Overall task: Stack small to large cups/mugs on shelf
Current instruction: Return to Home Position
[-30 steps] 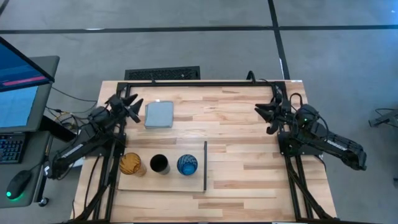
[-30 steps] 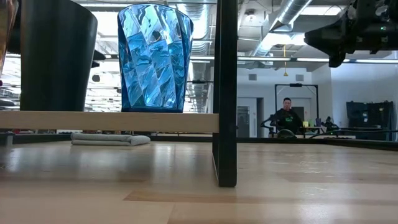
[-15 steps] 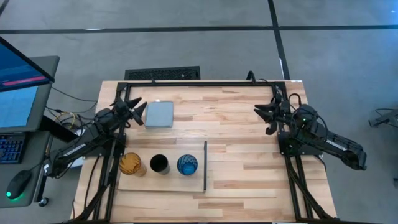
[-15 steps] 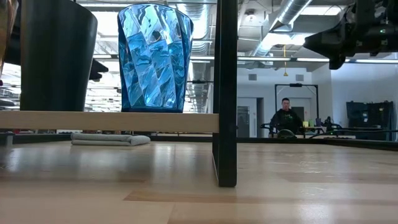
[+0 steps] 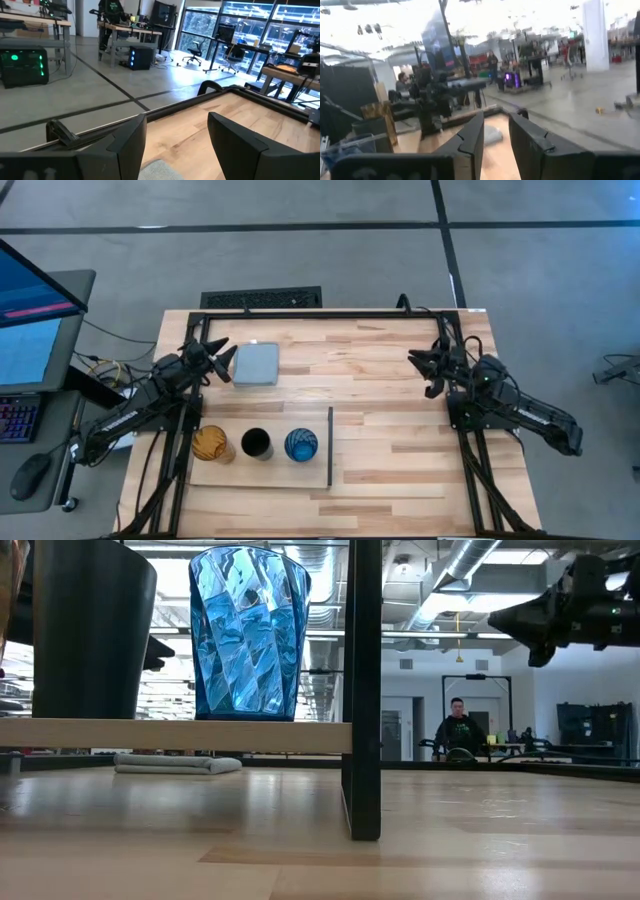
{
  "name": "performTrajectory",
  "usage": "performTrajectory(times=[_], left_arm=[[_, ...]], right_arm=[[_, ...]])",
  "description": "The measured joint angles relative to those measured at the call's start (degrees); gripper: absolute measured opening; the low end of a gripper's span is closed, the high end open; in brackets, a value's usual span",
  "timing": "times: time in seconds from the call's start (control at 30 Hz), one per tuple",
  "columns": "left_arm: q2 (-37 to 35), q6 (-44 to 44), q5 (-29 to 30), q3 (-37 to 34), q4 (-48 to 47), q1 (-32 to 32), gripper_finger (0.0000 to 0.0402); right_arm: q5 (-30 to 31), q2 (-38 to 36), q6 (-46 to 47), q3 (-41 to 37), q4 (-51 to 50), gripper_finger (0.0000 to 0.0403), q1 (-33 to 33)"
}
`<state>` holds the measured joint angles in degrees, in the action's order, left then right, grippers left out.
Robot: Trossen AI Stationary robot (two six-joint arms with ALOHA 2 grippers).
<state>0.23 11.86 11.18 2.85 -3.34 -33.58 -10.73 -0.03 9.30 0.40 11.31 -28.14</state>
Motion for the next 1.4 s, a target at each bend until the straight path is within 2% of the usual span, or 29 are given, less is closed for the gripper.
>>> performTrajectory(times=[0.13,0.33,1.4], left_arm=[[0.00,-0.29,-0.01,0.02,-0.18,0.00,0.0203],[0.02,-1.54,-0.04,0.02,-0.34,0.00,0.0203],[0.02,-1.58,-0.07,0.00,-0.21,0.00,0.0203]], right_arm=[[0.43,0.32,1.88,0.00,-2.22,0.0113,0.06],[4.94,0.31,6.26,0.00,-9.81,0.0113,0.03],[4.99,0.35,5.31,-0.07,-9.66,0.0113,0.00]])
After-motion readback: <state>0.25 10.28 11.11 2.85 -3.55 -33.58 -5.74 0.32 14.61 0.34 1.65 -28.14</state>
